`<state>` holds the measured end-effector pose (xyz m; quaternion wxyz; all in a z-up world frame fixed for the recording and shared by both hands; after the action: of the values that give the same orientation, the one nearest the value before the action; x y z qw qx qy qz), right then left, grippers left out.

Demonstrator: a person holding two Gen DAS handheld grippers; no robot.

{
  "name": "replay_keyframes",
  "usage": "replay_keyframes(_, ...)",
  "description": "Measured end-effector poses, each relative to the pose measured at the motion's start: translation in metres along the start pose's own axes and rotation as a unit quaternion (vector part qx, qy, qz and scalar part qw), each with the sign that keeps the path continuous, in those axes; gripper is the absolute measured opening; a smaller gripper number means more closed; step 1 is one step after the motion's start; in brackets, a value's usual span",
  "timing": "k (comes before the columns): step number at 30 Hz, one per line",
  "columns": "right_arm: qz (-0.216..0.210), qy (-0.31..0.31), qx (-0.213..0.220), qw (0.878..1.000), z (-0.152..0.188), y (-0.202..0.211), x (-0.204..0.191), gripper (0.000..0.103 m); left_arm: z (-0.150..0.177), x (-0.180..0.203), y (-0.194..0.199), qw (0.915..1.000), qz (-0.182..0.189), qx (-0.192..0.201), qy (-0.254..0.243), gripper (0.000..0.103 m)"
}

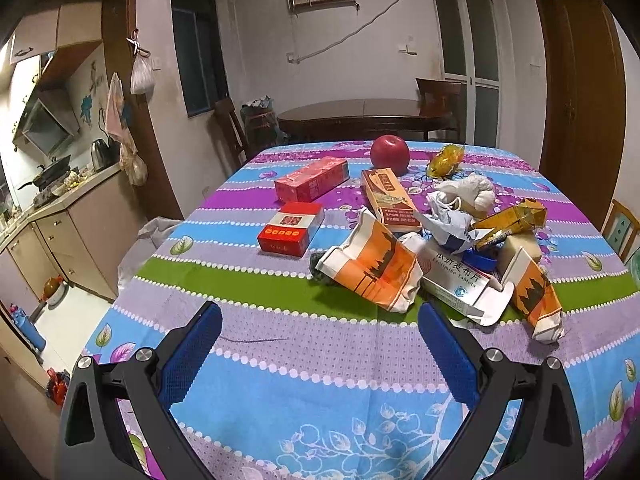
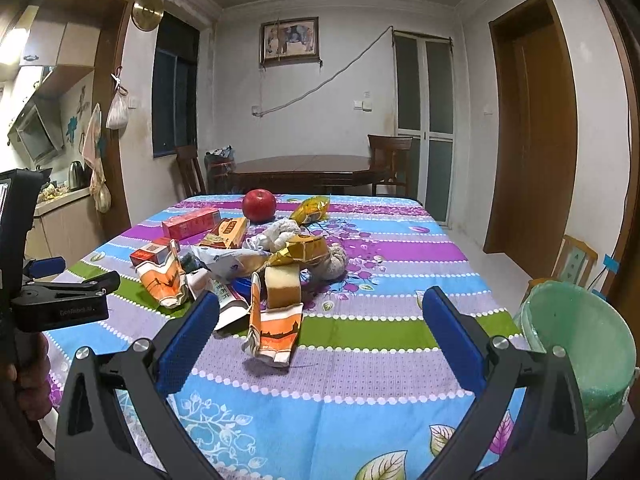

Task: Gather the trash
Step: 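Move both tools toward the trash on the table, then grasp the red cigarette box with left tool while right tool grasps the orange paper cup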

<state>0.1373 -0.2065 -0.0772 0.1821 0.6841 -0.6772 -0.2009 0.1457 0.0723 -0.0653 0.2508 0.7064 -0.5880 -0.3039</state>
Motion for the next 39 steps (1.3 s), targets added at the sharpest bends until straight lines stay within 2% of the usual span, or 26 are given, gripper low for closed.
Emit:
replay_keyframes(13,-0.001,-0.005,-0.009,1.0,0.005,-0.005,0.002,0.098,-0.001,-0.003,-0.014,0.9996,0.014,-0.024,-0.001,0.098)
replay_keyframes(17,0.0,-0.003,-0.01,1.0,0.006,-0.007,0.002,0.098,-0.007,-0.021,-0.025,0.9992,0.023,-0.033,0.0,0.098)
replay_keyframes(20,-0.009,-0.002,-0.01,1.0,0.006,-0.008,0.001,0.098,-0.016,-0.039,-0.037,0.9991,0.016,-0.038,-0.002,0.098)
replay_keyframes(24,-0.026,0.007,-0.013,1.0,0.005,-0.01,-0.005,0.098,-0.033,-0.06,-0.059,0.9981,0.026,-0.054,-0.01,0.098)
replay_keyframes(28,-0.024,0.022,-0.014,0.999,0.005,-0.012,-0.014,0.098,-0.059,-0.074,-0.076,0.9978,0.038,-0.054,-0.007,0.098)
replay_keyframes(32,-0.028,0.027,-0.02,0.999,0.004,-0.015,-0.019,0.098,-0.088,-0.072,-0.11,0.9961,0.053,-0.068,-0.021,0.098)
replay_keyframes(34,-0.034,0.031,-0.021,0.999,0.002,-0.015,-0.021,0.098,-0.102,-0.069,-0.13,0.9957,0.046,-0.076,-0.026,0.098)
replay_keyframes(39,-0.054,0.044,-0.022,0.997,-0.001,-0.013,-0.03,0.098,-0.124,-0.06,-0.17,0.9921,0.057,-0.099,-0.05,0.098)
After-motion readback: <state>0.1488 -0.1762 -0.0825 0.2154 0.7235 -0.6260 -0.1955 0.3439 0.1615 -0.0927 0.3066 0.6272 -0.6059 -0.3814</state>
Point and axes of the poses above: each gripper's, at about its wrist camera, not at the fingertips, and y roughly against the way its jaws point, x to its right, z to its underside, the point moved 5 cm from there along -y, roughly the way its jaws point, and after that the axes turned 11 degrees about -x, right-handed, at the moved point
